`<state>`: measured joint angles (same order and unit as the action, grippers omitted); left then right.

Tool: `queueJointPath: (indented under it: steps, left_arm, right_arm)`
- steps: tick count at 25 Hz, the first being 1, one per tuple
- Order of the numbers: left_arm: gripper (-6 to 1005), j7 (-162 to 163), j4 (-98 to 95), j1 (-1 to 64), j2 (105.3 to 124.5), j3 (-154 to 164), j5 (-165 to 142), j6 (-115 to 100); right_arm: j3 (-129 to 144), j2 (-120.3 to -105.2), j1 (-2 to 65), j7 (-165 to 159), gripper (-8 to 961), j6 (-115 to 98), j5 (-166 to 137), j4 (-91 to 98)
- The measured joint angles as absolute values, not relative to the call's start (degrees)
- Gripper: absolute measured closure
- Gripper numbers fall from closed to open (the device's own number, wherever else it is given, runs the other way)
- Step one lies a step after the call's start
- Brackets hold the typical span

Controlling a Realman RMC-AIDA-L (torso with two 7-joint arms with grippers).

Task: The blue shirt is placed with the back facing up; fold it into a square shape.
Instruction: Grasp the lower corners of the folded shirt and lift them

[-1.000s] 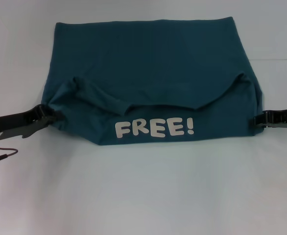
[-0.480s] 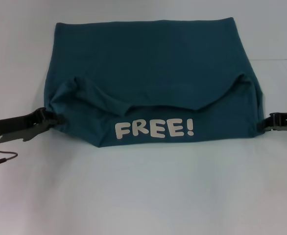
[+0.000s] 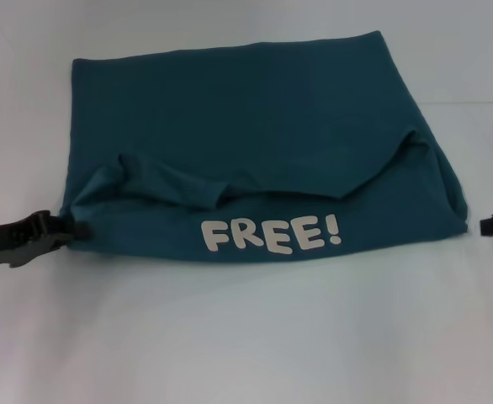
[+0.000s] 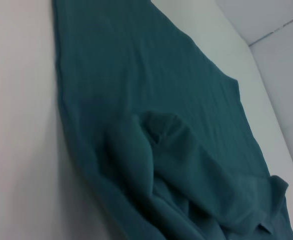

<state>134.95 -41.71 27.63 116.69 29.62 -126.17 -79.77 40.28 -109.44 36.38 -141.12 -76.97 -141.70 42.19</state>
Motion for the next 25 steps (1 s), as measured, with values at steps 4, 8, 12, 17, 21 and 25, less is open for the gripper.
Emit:
queueJointPath:
  steps: [4, 8, 12, 17, 21, 25]
  left_arm:
    - [971, 134.9, -41.5, 27.7, 116.69, 29.5, -126.2, -79.2]
    - [971, 135.0, -41.4, 28.1, 116.71, 29.8, -126.2, -78.7]
    - [972, 135.0, -41.4, 28.3, 116.73, 29.9, -126.2, -78.7]
    - [971, 135.0, -41.4, 28.3, 116.94, 30.0, -126.2, -78.6]
    - [970, 135.0, -41.4, 28.5, 117.12, 30.0, -126.2, -78.4]
    - [969, 135.0, -41.3, 28.5, 117.19, 30.0, -126.2, -78.2]
  right_arm:
    - [37.4, -109.3, 36.5, -140.9, 909, -75.6, -141.5, 42.0]
    - [37.6, -110.1, 37.7, -140.6, 902, -73.3, -141.6, 41.3]
    - [39.6, -110.41, 39.3, -140.7, 827, -70.2, -142.0, 38.5]
    - [42.5, -110.75, 40.4, -141.0, 638, -66.3, -142.1, 35.9]
    - [43.0, -111.26, 40.5, -141.0, 448, -65.0, -142.1, 35.7]
    - [43.0, -111.93, 40.5, -140.8, 448, -64.1, -142.1, 35.5]
